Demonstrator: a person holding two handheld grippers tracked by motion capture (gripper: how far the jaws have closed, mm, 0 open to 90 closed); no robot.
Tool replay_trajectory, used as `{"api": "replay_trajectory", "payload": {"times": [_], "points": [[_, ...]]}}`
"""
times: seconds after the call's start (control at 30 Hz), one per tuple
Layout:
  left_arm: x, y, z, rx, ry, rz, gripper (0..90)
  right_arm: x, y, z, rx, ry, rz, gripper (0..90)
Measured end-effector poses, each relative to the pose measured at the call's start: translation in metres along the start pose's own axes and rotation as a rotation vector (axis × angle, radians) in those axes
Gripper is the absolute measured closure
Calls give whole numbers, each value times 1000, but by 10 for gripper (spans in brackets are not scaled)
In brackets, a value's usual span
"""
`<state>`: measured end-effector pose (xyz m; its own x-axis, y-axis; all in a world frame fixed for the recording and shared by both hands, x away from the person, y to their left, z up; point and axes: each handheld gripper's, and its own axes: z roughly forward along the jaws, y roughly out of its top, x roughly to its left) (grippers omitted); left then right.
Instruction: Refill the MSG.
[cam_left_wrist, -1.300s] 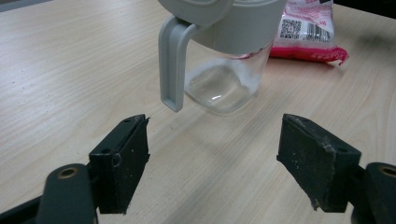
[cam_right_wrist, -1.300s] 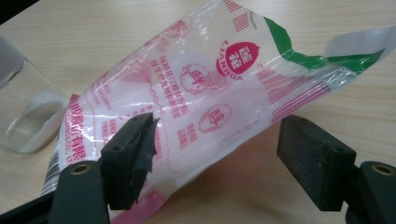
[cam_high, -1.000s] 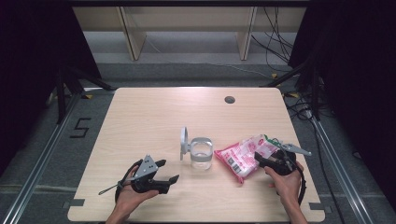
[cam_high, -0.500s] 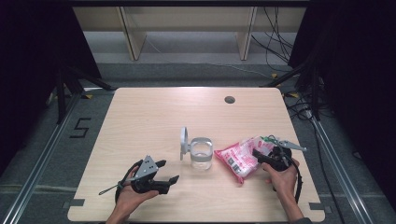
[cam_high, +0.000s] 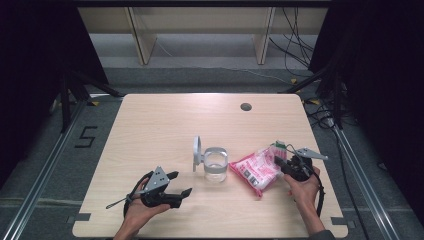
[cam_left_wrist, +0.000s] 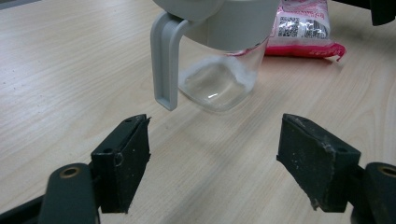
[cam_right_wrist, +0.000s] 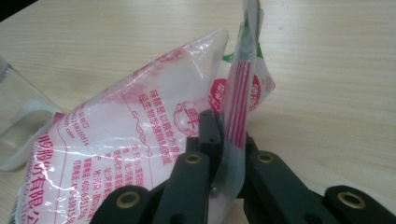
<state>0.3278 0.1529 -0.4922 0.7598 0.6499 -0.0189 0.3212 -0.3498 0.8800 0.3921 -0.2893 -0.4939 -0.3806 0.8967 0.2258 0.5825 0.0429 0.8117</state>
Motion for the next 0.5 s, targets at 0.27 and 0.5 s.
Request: {"api": "replay_trajectory", "payload": {"times": [0.27,0.5], "points": [[-5,-2,2,1,-14,-31,244,13,12,-12,-78,19,-94,900],[-20,-2,12,8,-51,-21,245,37,22,-26,-133,73,-148,900]]}}
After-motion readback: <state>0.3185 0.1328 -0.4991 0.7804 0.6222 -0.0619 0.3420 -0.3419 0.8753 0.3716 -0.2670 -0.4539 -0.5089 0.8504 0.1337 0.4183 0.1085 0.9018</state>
